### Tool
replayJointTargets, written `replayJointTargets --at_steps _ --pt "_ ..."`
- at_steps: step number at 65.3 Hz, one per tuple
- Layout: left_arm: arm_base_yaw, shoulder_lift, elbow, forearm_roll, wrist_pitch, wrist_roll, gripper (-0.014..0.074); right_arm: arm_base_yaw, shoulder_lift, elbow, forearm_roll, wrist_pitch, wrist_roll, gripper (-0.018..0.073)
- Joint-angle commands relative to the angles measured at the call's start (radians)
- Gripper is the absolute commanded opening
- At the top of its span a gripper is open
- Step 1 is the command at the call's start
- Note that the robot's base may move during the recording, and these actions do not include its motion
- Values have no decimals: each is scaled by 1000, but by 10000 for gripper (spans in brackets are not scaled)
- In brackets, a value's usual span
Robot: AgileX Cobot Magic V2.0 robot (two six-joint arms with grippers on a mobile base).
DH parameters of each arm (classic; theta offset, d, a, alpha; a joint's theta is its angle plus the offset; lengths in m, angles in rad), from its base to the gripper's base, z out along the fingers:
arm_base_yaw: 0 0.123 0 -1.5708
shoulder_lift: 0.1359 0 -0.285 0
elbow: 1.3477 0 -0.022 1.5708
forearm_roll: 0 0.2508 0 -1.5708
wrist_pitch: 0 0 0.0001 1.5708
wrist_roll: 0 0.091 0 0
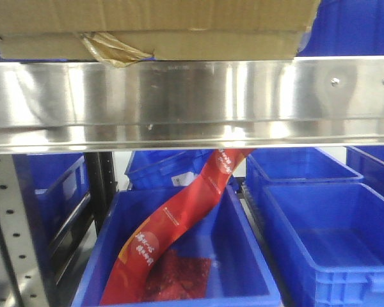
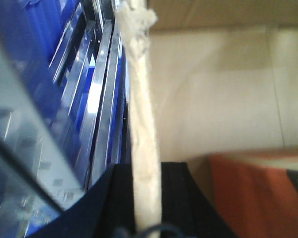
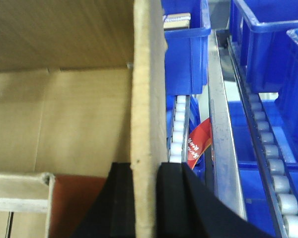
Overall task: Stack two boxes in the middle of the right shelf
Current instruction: 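Lower the box stack onto the middle shelf rollers with both grippers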
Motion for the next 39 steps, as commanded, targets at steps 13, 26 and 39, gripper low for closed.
replayJointTargets --at_steps 13,26,39 --pt "6 -11 -11 38 -33 4 -111 -4 -13 -16 -38 -109 3 -153" --pt "6 -11 -11 38 -33 4 -111 -4 -13 -16 -38 -115 3 -153" --pt "6 -11 -11 38 -33 4 -111 -4 -13 -16 -38 -116 3 -153"
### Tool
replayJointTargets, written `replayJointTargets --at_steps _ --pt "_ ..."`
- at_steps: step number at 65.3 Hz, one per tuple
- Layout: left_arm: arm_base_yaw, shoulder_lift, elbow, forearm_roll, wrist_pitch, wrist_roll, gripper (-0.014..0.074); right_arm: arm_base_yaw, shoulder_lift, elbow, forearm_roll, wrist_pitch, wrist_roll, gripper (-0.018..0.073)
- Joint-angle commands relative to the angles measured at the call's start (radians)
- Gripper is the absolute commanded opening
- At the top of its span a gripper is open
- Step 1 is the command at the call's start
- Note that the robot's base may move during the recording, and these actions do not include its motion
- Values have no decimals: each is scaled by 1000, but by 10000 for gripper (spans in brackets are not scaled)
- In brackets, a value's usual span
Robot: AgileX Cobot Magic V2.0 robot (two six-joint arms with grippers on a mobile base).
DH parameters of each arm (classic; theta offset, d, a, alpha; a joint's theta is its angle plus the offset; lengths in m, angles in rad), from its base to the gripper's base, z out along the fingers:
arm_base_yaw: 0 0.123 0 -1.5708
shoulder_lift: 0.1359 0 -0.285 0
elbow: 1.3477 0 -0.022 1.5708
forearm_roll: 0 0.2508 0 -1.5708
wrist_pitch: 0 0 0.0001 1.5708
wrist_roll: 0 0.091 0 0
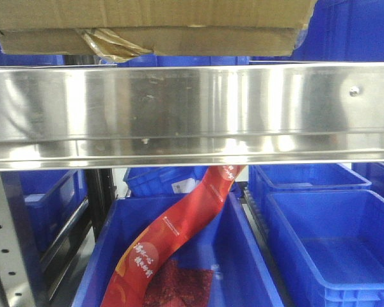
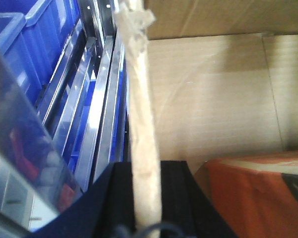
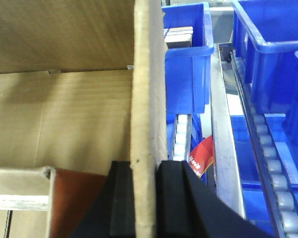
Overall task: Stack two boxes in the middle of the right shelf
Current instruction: 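Lower the box stack onto the middle shelf rollers with both grippers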
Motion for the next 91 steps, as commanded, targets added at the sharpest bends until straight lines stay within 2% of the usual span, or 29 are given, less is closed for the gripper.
replayJointTargets --at_steps 1,35,42,51,55,65,70,84,88,91 --pt "6 -11 -11 26 -17 4 -111 -4 -18 -15 -25 -75 1 -153" --pt "6 -11 -11 26 -17 4 -111 -4 -18 -15 -25 -75 1 -153" --pt "6 -11 -11 20 -49 4 -111 -4 -18 -15 -25 -75 1 -153" --pt "6 -7 -11 -8 -71 4 -111 -4 -18 -15 -24 -34 3 -153" --pt "9 1 -11 -30 -54 4 -111 -4 -18 -15 -24 1 46 -153" --pt "63 53 -16 -186 -63 57 -111 -4 20 -19 -24 25 105 -153" --pt "84 81 -16 -234 -63 63 -111 -4 47 -30 -24 45 105 -153" --pt "86 121 -16 -224 -103 63 -105 -4 102 -54 -25 46 103 -151" --pt "86 129 -16 -224 -103 63 -70 -4 110 -54 -29 43 103 -125" --pt "86 133 -16 -224 -103 63 -11 -4 112 -54 -36 43 103 -78"
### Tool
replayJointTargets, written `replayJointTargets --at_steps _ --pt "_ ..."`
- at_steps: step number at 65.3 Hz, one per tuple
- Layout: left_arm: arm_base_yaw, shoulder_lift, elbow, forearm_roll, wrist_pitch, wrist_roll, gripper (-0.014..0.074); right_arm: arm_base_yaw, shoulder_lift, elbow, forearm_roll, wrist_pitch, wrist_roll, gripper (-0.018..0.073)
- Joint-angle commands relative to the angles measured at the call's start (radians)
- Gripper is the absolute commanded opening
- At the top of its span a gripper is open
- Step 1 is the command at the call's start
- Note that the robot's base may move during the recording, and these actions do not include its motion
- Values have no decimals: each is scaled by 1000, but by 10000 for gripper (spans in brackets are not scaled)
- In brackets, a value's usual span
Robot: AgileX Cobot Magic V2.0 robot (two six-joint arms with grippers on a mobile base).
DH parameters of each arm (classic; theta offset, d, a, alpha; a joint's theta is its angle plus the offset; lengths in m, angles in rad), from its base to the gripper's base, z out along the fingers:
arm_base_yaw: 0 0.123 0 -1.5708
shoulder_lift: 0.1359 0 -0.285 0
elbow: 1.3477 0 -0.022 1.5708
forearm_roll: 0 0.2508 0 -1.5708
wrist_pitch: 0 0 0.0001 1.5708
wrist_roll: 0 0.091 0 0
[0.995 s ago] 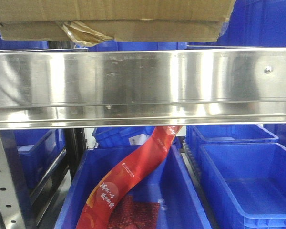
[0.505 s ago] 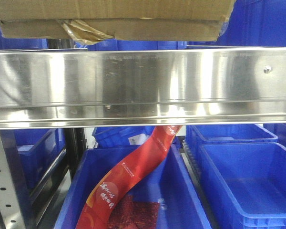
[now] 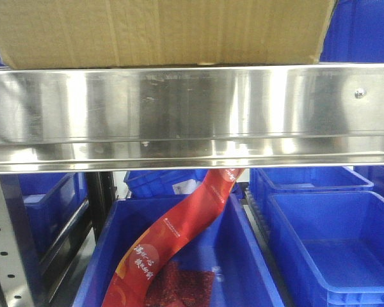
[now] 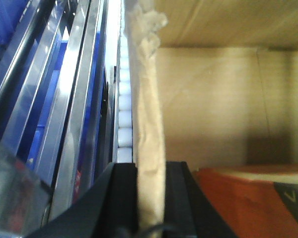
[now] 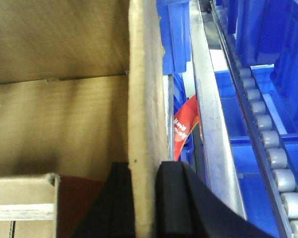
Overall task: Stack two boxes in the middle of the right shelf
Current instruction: 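Lower the box stack onto the middle shelf rollers with both grippers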
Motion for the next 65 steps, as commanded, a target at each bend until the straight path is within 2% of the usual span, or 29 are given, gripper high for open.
replayJointTargets --at_steps 1,7,11,15,19,29,32,37,43,50,52,60,63,65 --pt "5 9 -9 -22 -50 0 10 -4 7 -12 -25 -76 16 -56" --pt "5 9 -9 -22 -75 0 189 -4 8 -12 -39 -76 16 167" --pt "5 9 -9 -22 -93 0 276 -4 8 -12 -54 -76 16 322" --pt "5 9 -9 -22 -109 0 350 -4 8 -12 -76 -79 16 435" --pt "5 9 -9 -22 -119 0 379 -4 8 -12 -88 -84 16 491" --pt "5 1 -41 -28 -102 0 381 -4 -14 -12 -90 -84 16 495" --pt "5 -3 -54 -30 -83 0 377 -4 -26 -12 -90 -84 16 475" --pt "5 -16 -65 -30 -67 0 334 -4 -37 -12 -92 -76 16 386" --pt "5 -29 -66 -21 -64 0 180 -4 -46 -12 -96 -58 15 172" --pt "5 -32 -66 -19 -62 0 -54 -4 -46 -12 -96 -45 15 -151" --pt "5 -32 -66 -19 -54 0 -111 -4 -46 -12 -96 -45 15 -162" --pt "5 -40 -66 -31 -19 37 -109 -4 -69 -12 -95 -15 4 -161" --pt "5 -46 -66 -54 -6 112 -109 -4 -83 -9 -95 -13 -42 -161" --pt "5 -54 -64 -87 -4 202 -109 -4 -90 -5 -95 -17 -86 -161"
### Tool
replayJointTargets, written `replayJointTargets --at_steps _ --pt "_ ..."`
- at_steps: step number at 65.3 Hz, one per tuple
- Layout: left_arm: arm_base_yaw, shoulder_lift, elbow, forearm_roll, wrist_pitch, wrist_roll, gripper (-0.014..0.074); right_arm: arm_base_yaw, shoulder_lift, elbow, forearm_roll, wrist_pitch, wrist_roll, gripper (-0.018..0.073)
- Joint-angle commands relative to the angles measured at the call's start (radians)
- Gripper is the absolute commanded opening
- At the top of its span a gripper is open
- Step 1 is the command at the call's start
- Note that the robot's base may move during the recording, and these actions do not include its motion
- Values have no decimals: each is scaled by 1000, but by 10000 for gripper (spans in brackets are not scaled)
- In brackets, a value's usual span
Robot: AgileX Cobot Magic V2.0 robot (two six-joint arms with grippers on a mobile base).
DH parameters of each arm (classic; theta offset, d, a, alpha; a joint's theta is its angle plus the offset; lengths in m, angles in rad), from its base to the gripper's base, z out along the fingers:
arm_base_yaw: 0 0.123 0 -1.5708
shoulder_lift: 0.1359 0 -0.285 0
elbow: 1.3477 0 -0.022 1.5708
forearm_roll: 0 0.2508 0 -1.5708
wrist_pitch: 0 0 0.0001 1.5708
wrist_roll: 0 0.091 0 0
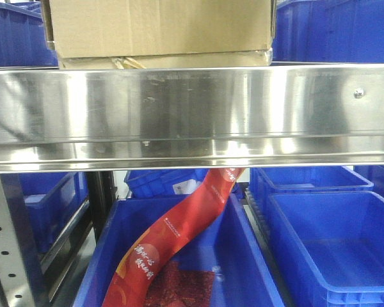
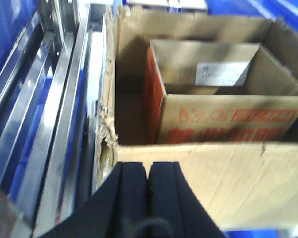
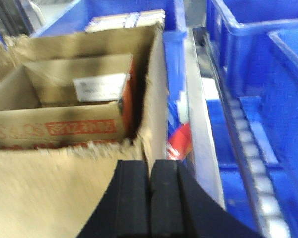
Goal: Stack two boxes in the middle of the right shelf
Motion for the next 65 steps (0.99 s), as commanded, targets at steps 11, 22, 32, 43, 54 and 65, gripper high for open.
replayJointTargets --at_steps 11,22,32,43,54,65 --pt "5 -135 157 -180 -126 272 -111 -15 -122 140 -2 -84 -161 -161" --pt "5 -319 473 -281 -391 270 -111 -15 -275 415 0 -319 -156 -161" --pt "5 -510 784 -302 -606 211 -111 -49 -405 611 0 -373 -39 -161" --pt "5 -679 1041 -302 -747 188 -111 -145 -537 798 0 -467 -27 -161" --pt "5 -790 1221 -302 -757 188 -111 -247 -681 966 0 -502 -27 -161" --pt "5 -881 1323 -302 -749 188 -111 -292 -844 1095 0 -546 -27 -161"
